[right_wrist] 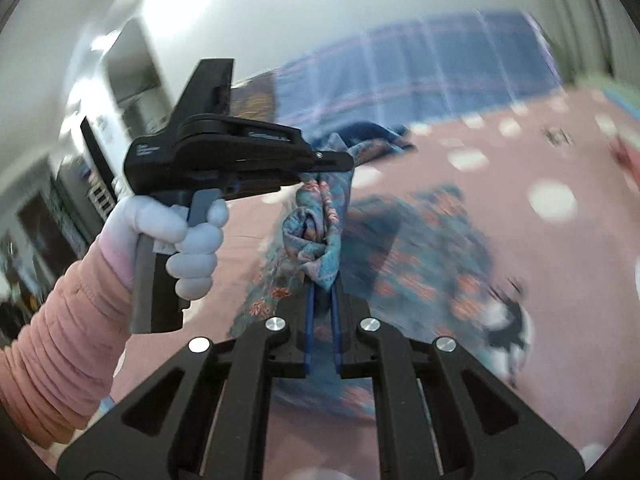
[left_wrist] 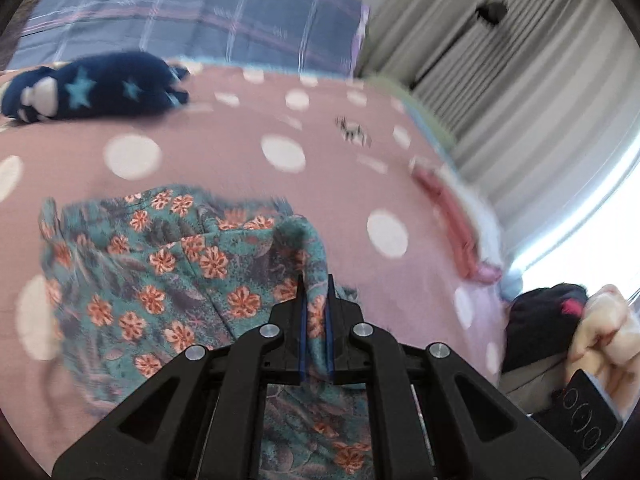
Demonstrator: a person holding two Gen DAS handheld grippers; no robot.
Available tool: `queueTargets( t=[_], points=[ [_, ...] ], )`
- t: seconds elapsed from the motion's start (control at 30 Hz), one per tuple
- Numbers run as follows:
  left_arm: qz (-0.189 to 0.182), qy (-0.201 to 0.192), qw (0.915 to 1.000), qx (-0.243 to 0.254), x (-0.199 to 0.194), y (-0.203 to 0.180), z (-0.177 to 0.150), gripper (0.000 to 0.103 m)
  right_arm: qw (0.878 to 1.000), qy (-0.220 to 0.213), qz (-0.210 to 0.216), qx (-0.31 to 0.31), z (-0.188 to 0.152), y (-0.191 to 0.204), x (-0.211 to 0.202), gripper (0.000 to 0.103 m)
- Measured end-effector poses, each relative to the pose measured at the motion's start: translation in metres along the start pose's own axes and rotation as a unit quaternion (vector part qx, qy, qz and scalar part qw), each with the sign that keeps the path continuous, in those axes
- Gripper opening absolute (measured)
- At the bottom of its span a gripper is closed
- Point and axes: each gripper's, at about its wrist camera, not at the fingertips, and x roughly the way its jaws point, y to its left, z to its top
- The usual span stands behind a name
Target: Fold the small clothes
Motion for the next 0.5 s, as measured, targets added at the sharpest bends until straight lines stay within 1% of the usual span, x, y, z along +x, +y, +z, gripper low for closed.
queueTargets(
  t=[0.03, 0.13, 0.17, 0.23, 0.37, 0.5],
  points=[
    [0.006, 0.014, 0.9999, 0.001, 0.016, -0.006, -0.002, 0.006, 1.0, 0.007, 0.003, 0.017, -0.003, -0.012, 0.0, 0.006],
    [0.029, 0.04, 0.9987, 0.015, 0.048, -0.018, -0.007, 0.006, 0.997, 0.029, 0.008, 0.074, -0.015, -0.055, 0.003, 0.006],
    [0.035, 0.045, 0.9982, 0.018, 0.052, -0.02, -0.009, 0.006, 0.995, 0.035, 0.009, 0.088, -0.02, -0.066, 0.003, 0.006],
    [0.053, 0.057, 0.9967, 0.024, 0.061, -0.023, -0.009, 0.006, 0.992, 0.047, 0.025, 0.116, -0.028, -0.081, 0.006, 0.006],
    [0.067, 0.057, 0.9956, 0.033, 0.061, -0.026, -0.012, 0.006, 0.987, 0.062, 0.053, 0.142, -0.04, -0.092, 0.006, 0.006],
    [0.074, 0.045, 0.9946, 0.057, 0.053, -0.046, -0.015, 0.006, 0.981, 0.058, 0.088, 0.162, -0.035, -0.101, 0.003, 0.005]
  ],
)
